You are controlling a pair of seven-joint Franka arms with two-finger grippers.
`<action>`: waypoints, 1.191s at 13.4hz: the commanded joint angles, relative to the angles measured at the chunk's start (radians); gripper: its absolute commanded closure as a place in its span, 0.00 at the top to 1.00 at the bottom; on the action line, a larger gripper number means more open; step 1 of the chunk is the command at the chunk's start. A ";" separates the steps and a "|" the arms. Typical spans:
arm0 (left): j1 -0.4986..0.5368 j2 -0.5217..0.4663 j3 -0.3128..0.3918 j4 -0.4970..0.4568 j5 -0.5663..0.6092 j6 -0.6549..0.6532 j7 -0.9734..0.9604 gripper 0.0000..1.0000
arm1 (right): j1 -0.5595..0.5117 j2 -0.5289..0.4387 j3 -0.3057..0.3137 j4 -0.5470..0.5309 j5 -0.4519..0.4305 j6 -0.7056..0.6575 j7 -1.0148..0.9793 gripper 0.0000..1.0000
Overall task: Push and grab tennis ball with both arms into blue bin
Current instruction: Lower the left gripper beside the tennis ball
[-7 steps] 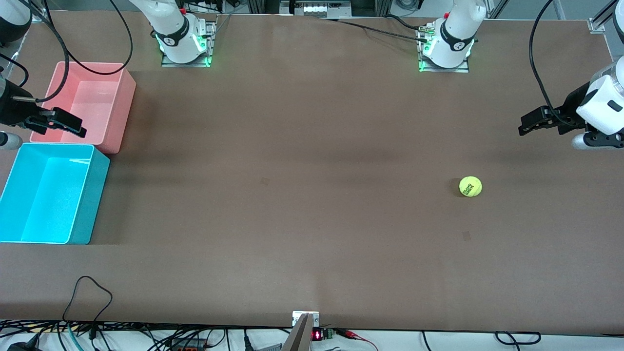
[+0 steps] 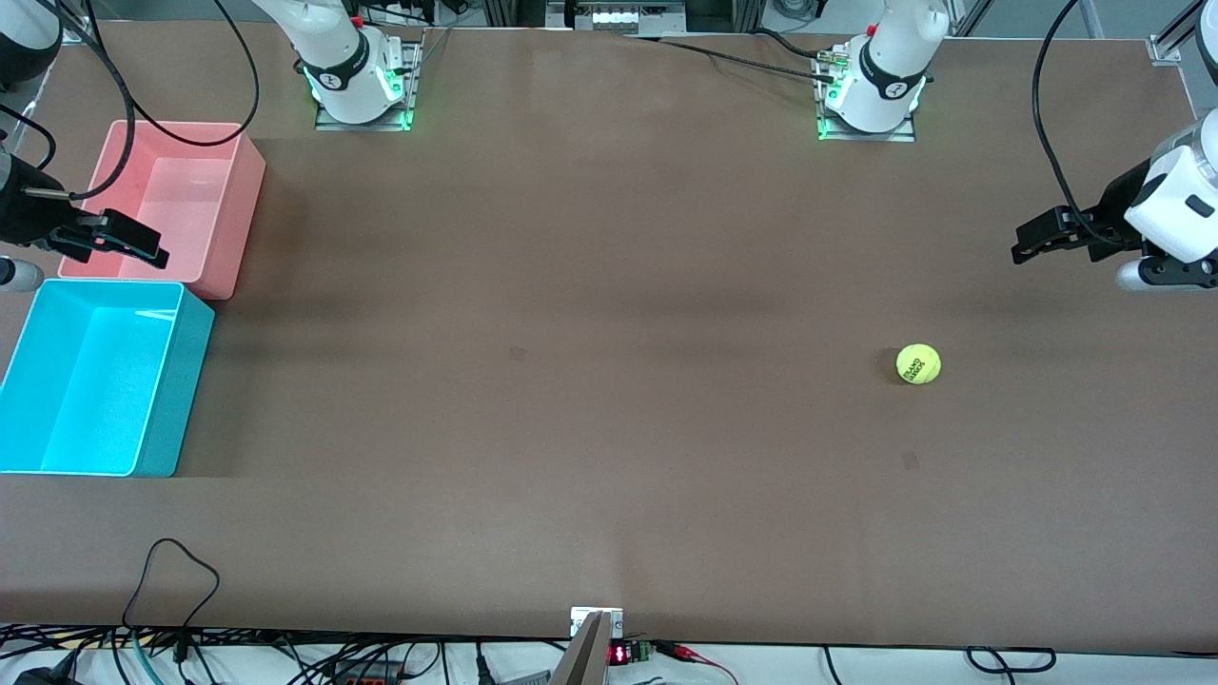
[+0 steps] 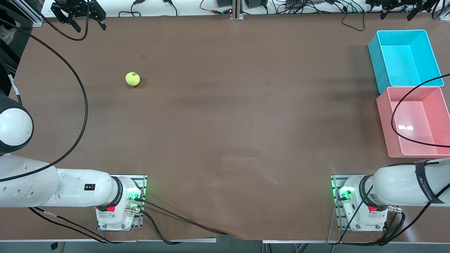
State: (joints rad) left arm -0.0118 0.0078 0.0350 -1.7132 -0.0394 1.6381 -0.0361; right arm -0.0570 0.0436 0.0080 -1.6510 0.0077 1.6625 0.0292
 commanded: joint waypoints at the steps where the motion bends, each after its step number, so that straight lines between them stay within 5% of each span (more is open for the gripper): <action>1: 0.003 0.015 -0.001 -0.016 0.000 0.005 -0.013 0.76 | -0.009 0.012 0.004 0.013 0.018 0.003 0.005 1.00; 2: 0.003 0.029 0.002 -0.014 0.000 0.003 -0.007 0.40 | -0.009 0.019 0.004 0.013 0.020 0.009 0.006 1.00; 5: 0.029 0.093 0.005 -0.014 0.000 0.002 0.005 0.01 | -0.004 0.021 0.006 0.013 0.020 0.008 0.001 1.00; 10: 0.076 0.250 0.008 -0.009 0.003 0.016 0.308 0.00 | 0.003 0.077 0.007 0.011 0.009 -0.013 -0.017 1.00; 13: 0.066 0.335 -0.001 -0.008 0.160 0.017 0.579 0.00 | 0.003 0.087 0.009 0.011 0.009 -0.024 -0.017 1.00; 16: 0.087 0.402 -0.001 -0.017 0.179 0.130 0.877 0.00 | 0.003 0.087 0.007 0.013 0.006 -0.024 -0.014 1.00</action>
State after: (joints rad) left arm 0.0626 0.3755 0.0349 -1.7383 0.1180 1.7264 0.6835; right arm -0.0517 0.1363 0.0127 -1.6508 0.0127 1.6590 0.0255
